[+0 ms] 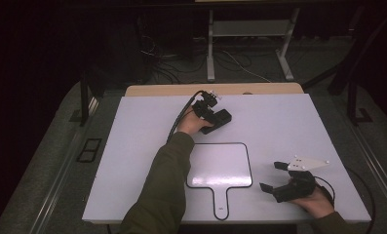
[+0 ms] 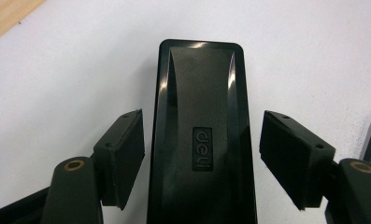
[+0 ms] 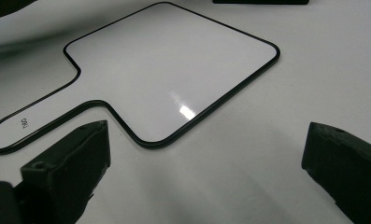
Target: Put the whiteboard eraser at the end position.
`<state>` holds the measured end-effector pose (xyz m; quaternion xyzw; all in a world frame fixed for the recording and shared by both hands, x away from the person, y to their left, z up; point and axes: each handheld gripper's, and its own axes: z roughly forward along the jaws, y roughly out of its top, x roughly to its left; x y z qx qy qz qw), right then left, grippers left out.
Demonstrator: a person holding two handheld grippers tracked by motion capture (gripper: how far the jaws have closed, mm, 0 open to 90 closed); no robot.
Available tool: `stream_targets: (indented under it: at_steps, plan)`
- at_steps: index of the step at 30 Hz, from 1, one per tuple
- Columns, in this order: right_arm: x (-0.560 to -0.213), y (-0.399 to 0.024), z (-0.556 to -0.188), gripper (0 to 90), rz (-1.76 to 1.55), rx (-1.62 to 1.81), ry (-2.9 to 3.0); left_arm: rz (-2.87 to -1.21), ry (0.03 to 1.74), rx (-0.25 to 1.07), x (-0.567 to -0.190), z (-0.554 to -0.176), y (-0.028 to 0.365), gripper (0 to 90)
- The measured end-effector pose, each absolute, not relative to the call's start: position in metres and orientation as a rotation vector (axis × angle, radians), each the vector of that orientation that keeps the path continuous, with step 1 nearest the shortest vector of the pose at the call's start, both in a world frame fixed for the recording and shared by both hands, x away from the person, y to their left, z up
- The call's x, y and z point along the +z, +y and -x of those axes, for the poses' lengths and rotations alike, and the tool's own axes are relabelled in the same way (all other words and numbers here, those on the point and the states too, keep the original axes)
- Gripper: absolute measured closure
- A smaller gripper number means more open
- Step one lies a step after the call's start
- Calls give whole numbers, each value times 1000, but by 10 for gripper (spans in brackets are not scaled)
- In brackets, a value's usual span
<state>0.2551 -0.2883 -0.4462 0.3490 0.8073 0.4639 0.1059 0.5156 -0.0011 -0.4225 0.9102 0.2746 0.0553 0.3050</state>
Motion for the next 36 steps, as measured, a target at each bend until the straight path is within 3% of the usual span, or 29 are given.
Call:
stream_targets:
  at_steps: [36]
  plan:
    - [-448, -295, -259, 3, -1056, 1385, 2374, -2233, 655, 168, -398, -449, 41, 223]
